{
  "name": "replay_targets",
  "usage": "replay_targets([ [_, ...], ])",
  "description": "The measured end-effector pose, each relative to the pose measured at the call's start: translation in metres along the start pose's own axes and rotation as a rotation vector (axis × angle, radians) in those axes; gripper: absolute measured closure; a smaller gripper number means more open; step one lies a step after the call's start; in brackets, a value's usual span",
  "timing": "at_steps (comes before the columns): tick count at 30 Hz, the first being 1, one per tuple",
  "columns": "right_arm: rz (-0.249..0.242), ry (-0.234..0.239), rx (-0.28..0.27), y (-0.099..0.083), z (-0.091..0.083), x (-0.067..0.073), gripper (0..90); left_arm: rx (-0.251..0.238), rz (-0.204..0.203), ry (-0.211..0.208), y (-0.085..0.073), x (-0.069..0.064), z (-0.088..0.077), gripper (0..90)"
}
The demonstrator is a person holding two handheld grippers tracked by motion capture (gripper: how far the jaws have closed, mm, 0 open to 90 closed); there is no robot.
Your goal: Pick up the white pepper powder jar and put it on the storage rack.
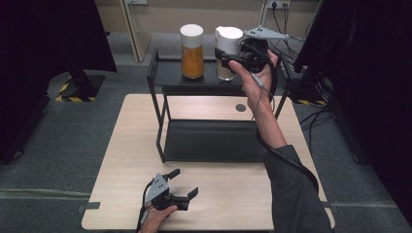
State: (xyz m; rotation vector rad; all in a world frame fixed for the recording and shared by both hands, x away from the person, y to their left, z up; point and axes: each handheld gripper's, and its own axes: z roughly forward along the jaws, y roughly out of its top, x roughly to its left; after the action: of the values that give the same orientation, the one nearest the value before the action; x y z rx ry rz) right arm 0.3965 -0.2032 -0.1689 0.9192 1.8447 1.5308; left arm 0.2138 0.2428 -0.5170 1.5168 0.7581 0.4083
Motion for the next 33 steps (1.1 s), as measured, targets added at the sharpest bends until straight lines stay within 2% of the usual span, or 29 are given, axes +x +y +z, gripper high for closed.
replay_targets([
  [6,0.012,-0.03,-0.006,-0.007,0.009,-0.001,30.6,0.001,-0.006,-0.001,0.0,0.0,0.0,0.7],
  [12,0.014,-0.04,-0.006,-0.011,0.015,-0.001,30.6,0.002,-0.006,-0.005,0.0,0.0,0.0,0.7],
  [24,-0.035,-0.045,-0.01,-0.013,0.015,0.003,29.7,0.004,-0.003,-0.006,0.0,-0.001,0.0,0.7],
  [27,-0.062,-0.063,0.015,-0.01,0.016,0.006,18.7,0.004,-0.002,-0.009,0.0,-0.001,0.0,0.7],
  [28,-0.052,-0.064,0.023,-0.009,0.016,0.006,16.5,0.006,-0.001,-0.009,0.0,-0.001,0.0,0.7],
  [30,-0.035,-0.066,0.0,-0.012,0.013,0.005,10.9,0.006,-0.003,-0.008,0.0,-0.001,0.001,0.7],
  [33,-0.031,-0.064,0.004,-0.012,0.011,0.004,3.6,0.005,-0.004,-0.007,-0.001,-0.001,0.001,0.7],
])
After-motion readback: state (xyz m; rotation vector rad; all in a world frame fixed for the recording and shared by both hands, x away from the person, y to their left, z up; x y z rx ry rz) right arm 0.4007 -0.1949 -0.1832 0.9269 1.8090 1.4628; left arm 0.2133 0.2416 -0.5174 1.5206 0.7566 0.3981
